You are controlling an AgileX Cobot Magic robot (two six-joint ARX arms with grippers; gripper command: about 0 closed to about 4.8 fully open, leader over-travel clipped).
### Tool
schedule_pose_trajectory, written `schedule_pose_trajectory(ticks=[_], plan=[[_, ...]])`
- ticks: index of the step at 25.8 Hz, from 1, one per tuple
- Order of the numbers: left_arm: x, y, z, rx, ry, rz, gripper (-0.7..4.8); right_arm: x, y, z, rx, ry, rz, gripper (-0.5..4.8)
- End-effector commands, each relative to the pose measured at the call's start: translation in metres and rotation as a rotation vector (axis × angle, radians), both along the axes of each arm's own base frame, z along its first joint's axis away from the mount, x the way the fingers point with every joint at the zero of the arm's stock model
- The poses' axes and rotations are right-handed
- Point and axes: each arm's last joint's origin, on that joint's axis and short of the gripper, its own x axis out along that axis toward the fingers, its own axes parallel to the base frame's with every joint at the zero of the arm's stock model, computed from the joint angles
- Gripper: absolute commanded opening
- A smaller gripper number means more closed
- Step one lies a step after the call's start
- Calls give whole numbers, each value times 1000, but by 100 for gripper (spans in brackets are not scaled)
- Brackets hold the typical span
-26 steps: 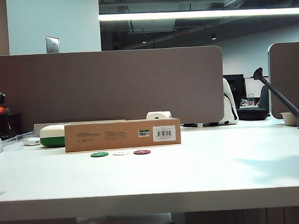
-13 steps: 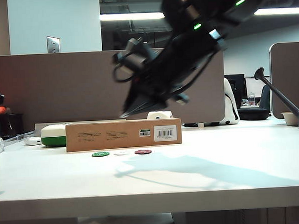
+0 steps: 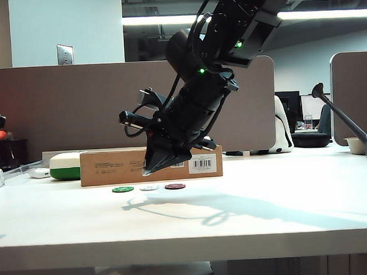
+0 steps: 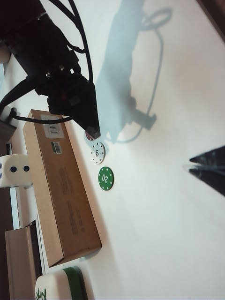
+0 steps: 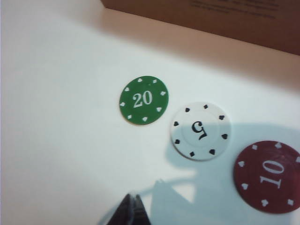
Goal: Push the chip with the highest value in the row forward next to the rectangular box.
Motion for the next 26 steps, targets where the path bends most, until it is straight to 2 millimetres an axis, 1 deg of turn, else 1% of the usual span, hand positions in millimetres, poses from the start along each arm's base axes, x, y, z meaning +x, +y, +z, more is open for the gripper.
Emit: schedule_pose_trajectory(ticks=[1, 4, 16, 19, 26], plan=[[0, 0, 2, -9, -12, -4, -5, 3, 2, -7, -22, -24, 18, -9], [0, 0, 2, -9, -11, -3, -5, 3, 2, -11, -30, -17, 18, -9], [0, 0, 2, -9, -11, -3, -5, 5, -2, -13, -37, 5, 14, -9], [0, 0, 1, -9, -11, -3, -5, 5, 1, -11, 2, 9, 52, -9], [0, 0, 1, -9, -11, -3, -5, 2, 15, -3, 70, -67, 62, -9]])
